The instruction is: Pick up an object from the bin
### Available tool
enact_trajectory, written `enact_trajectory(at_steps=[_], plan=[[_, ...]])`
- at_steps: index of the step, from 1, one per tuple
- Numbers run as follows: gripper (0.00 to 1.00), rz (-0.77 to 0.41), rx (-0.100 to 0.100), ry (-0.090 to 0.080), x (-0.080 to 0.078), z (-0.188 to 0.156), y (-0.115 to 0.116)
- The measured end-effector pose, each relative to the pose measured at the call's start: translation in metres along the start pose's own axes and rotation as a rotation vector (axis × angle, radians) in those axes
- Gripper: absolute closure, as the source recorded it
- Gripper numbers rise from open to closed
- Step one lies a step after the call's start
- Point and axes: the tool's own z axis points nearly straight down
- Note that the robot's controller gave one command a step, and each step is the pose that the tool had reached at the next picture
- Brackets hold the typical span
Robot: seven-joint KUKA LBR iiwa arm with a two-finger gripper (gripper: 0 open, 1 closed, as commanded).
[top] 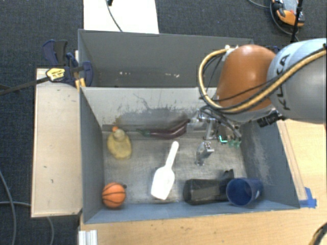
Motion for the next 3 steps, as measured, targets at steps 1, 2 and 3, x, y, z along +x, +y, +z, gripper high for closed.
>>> enact_trajectory(at_steps=[1, 2, 3], plan=[[0.0, 0.001, 0.0, -0.008, -0.002, -0.004, 0.0], [0.0, -0.252, 0.002, -0.011, -0.002, 0.026, 0.023], [0.0, -0.584, 0.001, -0.006, 0.003, 0.025, 0.062]])
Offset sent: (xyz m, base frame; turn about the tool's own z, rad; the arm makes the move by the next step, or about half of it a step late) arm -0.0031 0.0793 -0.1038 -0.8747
